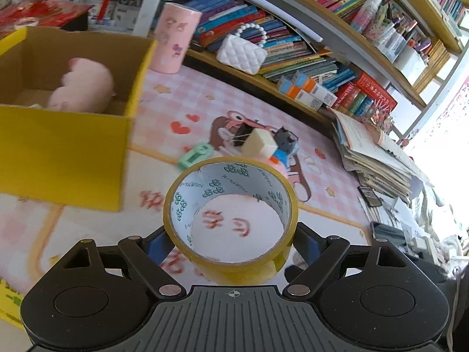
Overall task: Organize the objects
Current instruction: 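Carry the tape roll and charger over the yellow box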
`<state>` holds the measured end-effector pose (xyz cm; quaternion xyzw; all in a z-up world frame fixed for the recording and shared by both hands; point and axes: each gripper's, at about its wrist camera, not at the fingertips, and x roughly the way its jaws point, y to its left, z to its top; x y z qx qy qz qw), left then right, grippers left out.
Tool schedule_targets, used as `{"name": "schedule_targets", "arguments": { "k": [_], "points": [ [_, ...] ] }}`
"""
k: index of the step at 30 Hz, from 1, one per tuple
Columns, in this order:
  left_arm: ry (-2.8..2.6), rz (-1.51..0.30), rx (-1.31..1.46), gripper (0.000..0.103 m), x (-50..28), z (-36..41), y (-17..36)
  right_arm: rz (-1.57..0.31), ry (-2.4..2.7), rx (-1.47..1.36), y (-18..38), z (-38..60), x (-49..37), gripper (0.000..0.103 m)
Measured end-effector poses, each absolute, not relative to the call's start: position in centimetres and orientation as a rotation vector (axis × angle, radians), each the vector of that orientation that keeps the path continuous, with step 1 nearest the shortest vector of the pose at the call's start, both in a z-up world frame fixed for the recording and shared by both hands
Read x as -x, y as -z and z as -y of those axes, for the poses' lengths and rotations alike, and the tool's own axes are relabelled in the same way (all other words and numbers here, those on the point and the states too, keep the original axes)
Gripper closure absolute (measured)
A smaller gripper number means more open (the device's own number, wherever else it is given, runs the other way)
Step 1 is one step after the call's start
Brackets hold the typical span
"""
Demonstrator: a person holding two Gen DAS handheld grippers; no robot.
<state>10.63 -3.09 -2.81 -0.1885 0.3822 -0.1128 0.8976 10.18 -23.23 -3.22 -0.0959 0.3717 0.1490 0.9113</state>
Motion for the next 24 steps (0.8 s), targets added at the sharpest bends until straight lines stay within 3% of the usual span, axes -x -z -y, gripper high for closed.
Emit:
{"name": "schedule_targets", "arguments": {
  "k": [24],
  "points": [
    [0.141, -0.774, 0.427, 0.016, -2.5, -9.8, 2.0, -0.73, -0.46, 0.263, 2.3, 9.2, -3.2, 0.04]
  ]
}}
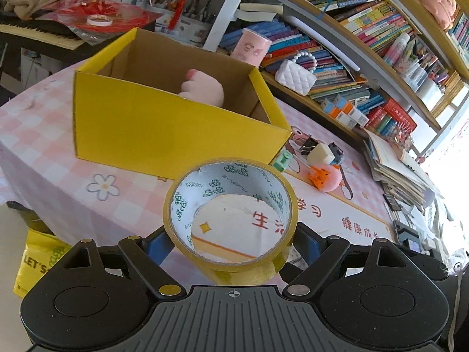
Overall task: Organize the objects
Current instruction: 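Carry the tape roll and charger over the yellow box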
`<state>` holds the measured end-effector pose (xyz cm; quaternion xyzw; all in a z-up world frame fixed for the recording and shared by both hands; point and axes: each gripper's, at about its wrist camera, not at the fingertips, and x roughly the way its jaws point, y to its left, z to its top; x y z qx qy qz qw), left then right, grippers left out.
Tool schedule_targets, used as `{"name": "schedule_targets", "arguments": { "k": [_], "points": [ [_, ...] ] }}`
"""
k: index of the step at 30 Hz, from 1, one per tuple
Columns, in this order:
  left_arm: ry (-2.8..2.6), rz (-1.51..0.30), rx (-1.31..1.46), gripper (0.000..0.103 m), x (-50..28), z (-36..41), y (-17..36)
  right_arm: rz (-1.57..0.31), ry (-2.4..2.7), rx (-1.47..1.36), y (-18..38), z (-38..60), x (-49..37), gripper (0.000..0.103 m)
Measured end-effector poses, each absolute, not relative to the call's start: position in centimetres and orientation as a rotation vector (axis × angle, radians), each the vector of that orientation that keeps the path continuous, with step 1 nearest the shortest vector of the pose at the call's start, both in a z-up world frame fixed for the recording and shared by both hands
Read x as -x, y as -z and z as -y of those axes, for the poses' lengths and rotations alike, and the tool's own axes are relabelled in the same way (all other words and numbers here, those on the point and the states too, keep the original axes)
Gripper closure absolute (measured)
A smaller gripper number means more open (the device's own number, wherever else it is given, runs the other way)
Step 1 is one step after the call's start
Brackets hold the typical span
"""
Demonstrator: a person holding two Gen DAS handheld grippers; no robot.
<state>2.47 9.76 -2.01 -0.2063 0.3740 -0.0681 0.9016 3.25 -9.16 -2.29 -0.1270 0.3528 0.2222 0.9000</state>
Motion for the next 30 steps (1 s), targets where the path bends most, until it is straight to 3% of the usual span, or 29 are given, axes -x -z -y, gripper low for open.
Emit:
{"name": "schedule_targets", "arguments": {
  "k": [21, 30],
  "points": [
    [0.124, -0.698, 0.425, 0.016, 1.5, -16.3, 1.0, -0.682, -0.48, 0.277, 1.7, 2.2, 0.2, 0.04],
    [0.112, -0.582, 0.375, 0.016, 1.2, -17.2, -1.4, -0.614, -0.448, 0.26, 0.1, 1.5, -0.9, 0.04]
  ]
}}
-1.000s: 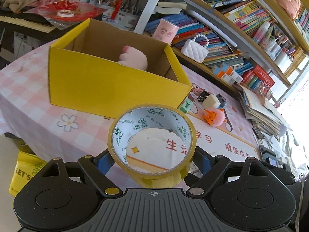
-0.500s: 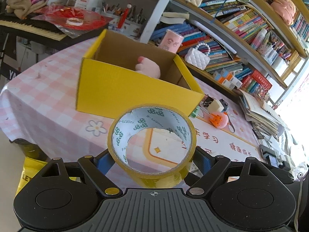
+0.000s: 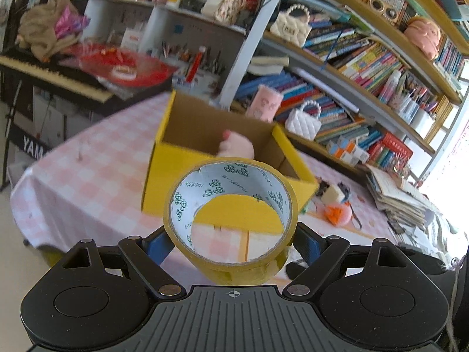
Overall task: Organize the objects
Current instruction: 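Carry the tape roll and charger over the yellow box, then lower the tape roll and charger into the yellow box and open both grippers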
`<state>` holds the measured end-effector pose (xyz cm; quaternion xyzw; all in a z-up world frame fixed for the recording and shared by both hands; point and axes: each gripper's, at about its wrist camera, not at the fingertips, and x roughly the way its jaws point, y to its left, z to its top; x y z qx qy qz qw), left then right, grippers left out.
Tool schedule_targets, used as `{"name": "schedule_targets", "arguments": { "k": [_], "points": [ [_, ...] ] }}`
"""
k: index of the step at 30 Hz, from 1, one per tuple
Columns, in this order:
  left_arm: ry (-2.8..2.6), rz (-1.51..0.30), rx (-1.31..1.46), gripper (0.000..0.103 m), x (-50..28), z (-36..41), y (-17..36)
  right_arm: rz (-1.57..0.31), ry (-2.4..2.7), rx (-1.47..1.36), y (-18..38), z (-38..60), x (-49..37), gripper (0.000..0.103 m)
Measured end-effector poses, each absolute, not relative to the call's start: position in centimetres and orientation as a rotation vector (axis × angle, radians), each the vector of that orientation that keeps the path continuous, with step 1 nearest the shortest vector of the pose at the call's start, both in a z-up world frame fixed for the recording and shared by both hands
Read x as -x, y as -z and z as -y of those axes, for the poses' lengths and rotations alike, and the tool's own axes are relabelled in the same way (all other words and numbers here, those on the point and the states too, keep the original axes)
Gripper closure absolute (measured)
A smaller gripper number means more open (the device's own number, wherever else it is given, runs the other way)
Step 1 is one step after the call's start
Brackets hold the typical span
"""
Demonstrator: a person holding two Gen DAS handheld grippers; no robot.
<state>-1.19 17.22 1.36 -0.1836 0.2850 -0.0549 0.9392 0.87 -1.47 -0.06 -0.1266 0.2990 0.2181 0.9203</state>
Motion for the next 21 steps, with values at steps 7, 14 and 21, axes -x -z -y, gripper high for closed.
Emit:
{"name": "schedule_targets", "arguments": {
  "k": [7, 14, 21],
  "points": [
    [0.091, -0.51, 0.355, 0.016, -1.8, -18.0, -3.5, -0.516, -0.41, 0.189, -2.9, 2.0, -4.7, 0.04],
    [0.078, -0.473, 0.348, 0.016, -6.0, -18.0, -4.7, -0.424, -0.421, 0.204, -4.8, 1.6, -9.4, 0.04],
    [0.054, -0.498, 0.35, 0.016, -9.9, -17.4, -4.0, -0.445, -0.459, 0.221, -3.9, 1.0, -14.0, 0.04]
  ]
}}
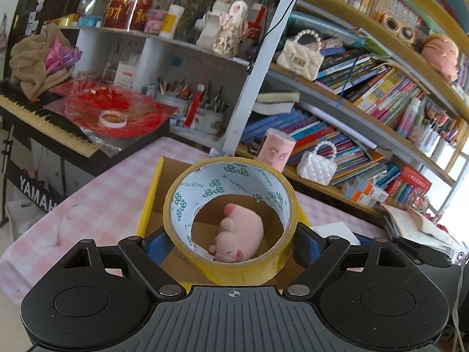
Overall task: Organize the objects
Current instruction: 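Lower the tape roll and charger into the yellow box and open both grippers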
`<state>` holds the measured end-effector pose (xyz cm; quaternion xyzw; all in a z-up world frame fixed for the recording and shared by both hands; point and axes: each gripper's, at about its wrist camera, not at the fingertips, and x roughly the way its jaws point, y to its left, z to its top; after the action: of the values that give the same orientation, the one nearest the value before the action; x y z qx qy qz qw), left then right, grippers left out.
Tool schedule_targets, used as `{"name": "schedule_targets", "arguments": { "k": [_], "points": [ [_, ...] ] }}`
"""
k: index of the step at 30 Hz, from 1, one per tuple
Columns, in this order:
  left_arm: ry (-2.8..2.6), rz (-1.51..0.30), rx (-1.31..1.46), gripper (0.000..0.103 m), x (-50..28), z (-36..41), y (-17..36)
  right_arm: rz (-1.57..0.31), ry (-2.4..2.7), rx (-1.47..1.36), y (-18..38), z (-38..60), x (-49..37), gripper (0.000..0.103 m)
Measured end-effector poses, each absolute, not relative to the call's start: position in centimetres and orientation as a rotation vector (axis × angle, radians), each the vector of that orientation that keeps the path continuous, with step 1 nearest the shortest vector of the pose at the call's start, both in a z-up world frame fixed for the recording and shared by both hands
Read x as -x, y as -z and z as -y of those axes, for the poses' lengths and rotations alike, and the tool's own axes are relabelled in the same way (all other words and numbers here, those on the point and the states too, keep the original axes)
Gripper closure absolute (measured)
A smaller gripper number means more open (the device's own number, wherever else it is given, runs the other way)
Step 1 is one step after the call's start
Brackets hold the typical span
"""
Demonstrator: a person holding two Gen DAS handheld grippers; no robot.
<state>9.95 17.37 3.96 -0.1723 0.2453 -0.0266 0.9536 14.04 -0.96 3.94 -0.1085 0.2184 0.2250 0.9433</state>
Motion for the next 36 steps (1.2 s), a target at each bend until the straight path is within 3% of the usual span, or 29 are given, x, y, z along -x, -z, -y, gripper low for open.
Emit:
{"name": "schedule_targets", "arguments": {
  "k": [15, 25, 36],
  "points": [
    [-0.027, -0.65, 0.35, 0.016, -15.7, -16.5, -0.4, -0.576, -0.598, 0.301, -0.1, -1.0, -20.4, 0.04],
    [-0.073, -0.716, 0.193, 0.015, -17.8, -14.9, 0.1, -0.681, -0.659, 0.315, 1.2, -1.7, -22.9, 0.04],
    [-0.106, -0.701, 0.185, 0.011, -17.6, -14.5, 0.2, -0.684, -0.66, 0.323, 1.2, -1.8, -22.9, 0.04]
  ]
}}
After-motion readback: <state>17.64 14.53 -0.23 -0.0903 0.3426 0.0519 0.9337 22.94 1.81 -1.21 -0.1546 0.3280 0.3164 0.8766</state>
